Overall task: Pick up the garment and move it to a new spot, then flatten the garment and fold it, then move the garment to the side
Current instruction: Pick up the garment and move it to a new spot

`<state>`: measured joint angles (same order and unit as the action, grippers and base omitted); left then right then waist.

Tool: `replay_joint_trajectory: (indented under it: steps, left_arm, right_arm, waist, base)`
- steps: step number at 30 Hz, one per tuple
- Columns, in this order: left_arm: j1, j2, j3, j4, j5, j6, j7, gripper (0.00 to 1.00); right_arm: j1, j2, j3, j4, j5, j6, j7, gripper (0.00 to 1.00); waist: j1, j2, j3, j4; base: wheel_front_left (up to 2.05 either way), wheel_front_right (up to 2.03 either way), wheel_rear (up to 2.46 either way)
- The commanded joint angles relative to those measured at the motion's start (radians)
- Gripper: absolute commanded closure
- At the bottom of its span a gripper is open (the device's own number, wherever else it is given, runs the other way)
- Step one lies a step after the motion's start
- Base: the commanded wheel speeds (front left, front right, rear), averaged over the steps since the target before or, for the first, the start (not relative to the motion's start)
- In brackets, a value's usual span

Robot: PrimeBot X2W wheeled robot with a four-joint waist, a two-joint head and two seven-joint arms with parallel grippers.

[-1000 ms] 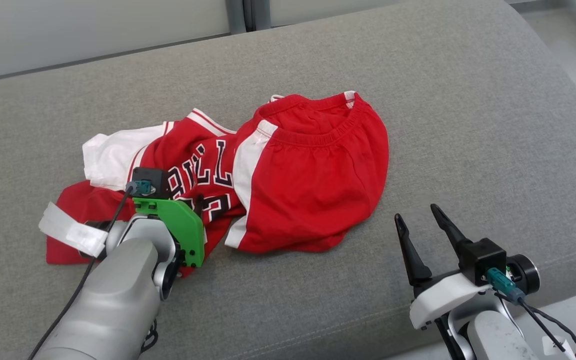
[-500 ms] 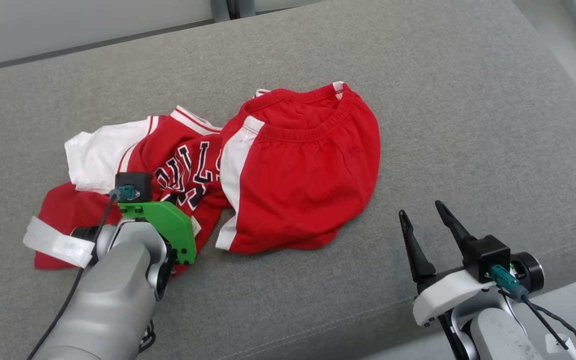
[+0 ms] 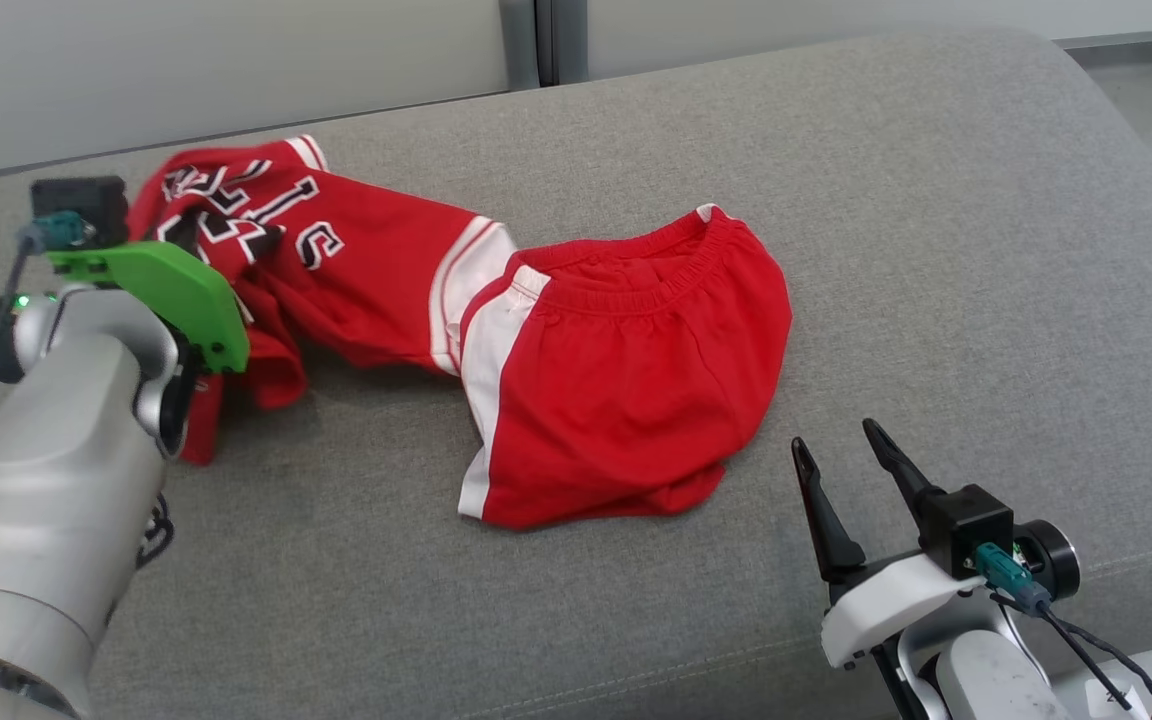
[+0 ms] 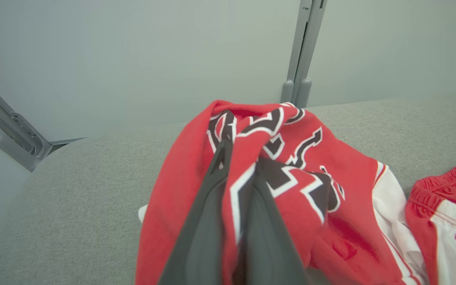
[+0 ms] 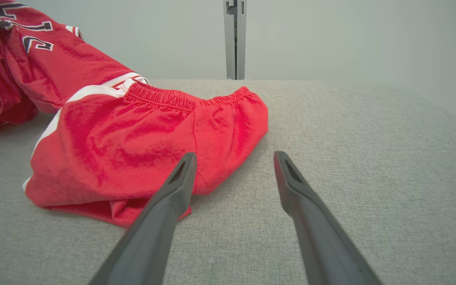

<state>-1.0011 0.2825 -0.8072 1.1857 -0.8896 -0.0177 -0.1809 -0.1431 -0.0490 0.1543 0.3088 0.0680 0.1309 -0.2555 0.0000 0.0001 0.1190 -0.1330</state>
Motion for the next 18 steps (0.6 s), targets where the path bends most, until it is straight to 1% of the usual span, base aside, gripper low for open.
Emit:
replay_joint_trajectory:
  steps: [1, 5, 7, 13, 18]
  left_arm:
    - [-0.029, 0.023, 0.007, -0.005, -0.009, -0.008, 0.004, 1.0]
    - [-0.079, 0.09, 0.015, -0.01, -0.01, -0.017, 0.032, 1.0]
    - [-0.103, 0.133, 0.021, -0.011, -0.011, -0.015, 0.047, 1.0]
    - [-0.176, 0.267, 0.039, -0.019, -0.004, 0.005, 0.074, 1.0]
    - [-0.23, 0.365, 0.042, -0.038, 0.013, 0.037, 0.084, 1.0]
  right_arm:
    - [0.014, -0.003, 0.003, 0.002, 0.006, 0.0, -0.003, 0.0]
    - [0.01, -0.003, 0.002, 0.001, 0.006, 0.0, -0.004, 0.0]
    - [0.005, -0.003, 0.001, -0.001, 0.004, 0.0, -0.004, 0.0]
    - [-0.01, -0.003, -0.008, -0.007, -0.001, 0.0, -0.006, 0.0]
    - [-0.015, -0.002, -0.021, -0.012, -0.009, 0.0, -0.008, 0.0]
  waist:
    - [0.0, -0.0001, -0.003, 0.0]
    - [0.0, -0.0001, 0.006, -0.019]
    - [0.0, -0.0001, 0.015, -0.032]
    - [0.0, -0.0001, 0.06, -0.083]
    - [0.0, -0.0001, 0.091, -0.118]
  base:
    - [0.0, 0.0, 0.0]
    - [0.0, 0.0, 0.0]
    - [0.0, 0.0, 0.0]
    - [0.0, 0.0, 0.0]
    - [0.0, 0.0, 0.0]
